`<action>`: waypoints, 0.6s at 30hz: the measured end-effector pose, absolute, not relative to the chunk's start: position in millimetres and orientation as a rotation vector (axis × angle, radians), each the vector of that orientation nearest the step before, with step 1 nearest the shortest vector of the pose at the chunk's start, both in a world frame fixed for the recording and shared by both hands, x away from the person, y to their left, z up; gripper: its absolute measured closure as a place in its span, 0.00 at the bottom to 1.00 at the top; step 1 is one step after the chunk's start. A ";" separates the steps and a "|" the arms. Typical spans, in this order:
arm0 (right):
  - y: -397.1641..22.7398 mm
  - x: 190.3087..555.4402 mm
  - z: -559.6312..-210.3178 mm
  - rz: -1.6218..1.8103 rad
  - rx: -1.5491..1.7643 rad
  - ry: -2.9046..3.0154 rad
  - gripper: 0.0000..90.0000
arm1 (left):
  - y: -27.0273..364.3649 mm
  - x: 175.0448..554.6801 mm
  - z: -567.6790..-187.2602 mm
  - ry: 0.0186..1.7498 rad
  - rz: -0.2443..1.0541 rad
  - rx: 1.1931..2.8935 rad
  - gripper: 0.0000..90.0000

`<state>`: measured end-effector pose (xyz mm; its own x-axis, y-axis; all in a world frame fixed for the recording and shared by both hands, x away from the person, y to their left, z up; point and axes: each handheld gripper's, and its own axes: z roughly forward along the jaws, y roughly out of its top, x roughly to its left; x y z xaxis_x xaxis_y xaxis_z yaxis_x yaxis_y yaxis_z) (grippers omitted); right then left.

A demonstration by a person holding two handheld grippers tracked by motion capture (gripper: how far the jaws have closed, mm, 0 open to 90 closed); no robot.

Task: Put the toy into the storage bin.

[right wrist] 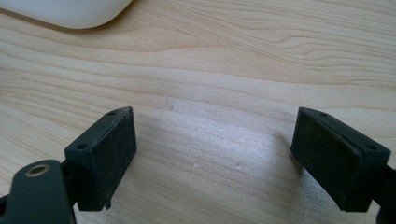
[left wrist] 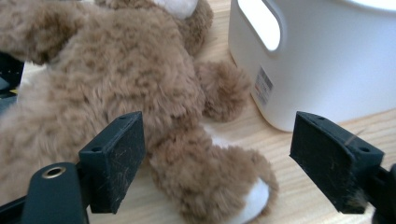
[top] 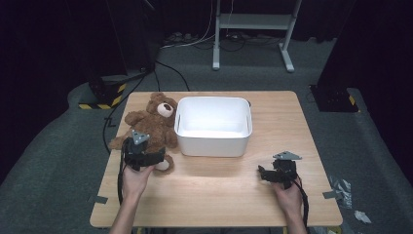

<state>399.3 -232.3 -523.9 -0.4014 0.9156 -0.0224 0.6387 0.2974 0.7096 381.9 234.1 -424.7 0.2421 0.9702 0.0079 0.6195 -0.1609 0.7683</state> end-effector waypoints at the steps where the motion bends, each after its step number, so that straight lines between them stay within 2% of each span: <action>1: -232.3 399.3 -523.9 0.875 1.387 2.144 0.15 | 234.4 385.4 -423.8 1.456 0.696 1.870 0.20; 18: -231.9 398.9 -523.9 0.876 1.389 2.145 0.15 | 240.2 434.3 -408.9 1.505 0.744 1.909 0.17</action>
<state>398.9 -231.9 -523.9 -0.4013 0.9157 -0.0207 0.6395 0.2963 0.7094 434.3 240.2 -408.9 0.2041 0.9767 0.0669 0.6465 -0.1858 0.7400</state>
